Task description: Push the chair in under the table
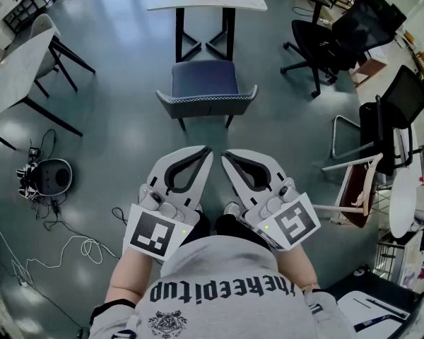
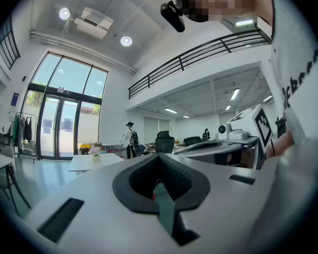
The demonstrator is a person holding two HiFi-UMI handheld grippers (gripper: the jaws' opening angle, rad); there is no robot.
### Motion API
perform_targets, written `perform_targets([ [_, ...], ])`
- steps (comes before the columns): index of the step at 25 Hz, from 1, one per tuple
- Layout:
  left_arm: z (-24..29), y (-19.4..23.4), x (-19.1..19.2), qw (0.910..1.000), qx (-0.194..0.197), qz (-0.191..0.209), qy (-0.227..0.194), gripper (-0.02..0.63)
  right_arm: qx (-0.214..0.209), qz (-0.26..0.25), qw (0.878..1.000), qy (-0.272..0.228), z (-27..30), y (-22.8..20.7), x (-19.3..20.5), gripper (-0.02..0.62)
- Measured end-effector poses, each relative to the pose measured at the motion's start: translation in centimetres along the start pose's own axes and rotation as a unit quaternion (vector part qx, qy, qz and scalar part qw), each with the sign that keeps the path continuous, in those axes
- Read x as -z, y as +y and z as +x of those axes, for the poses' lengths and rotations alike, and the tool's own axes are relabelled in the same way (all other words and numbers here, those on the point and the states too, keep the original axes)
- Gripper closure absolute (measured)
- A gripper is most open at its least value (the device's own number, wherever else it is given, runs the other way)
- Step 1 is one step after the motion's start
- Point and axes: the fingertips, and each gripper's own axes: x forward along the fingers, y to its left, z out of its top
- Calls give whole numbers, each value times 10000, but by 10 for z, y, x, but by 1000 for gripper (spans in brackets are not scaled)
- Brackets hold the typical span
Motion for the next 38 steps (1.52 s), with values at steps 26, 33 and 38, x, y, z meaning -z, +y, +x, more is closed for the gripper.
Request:
perform_targets([
  [26, -14, 36, 11, 9972, 574, 477, -29, 591, 329, -93, 9993, -132, 42, 15, 5, 586],
  [33, -2, 45, 13, 9967, 487, 651, -7, 591, 414, -182, 9990, -71, 48, 0, 6, 586],
  [38, 9, 61, 14, 9980, 313, 545, 37, 591, 294, -256, 9992, -63, 62, -11, 5, 586],
])
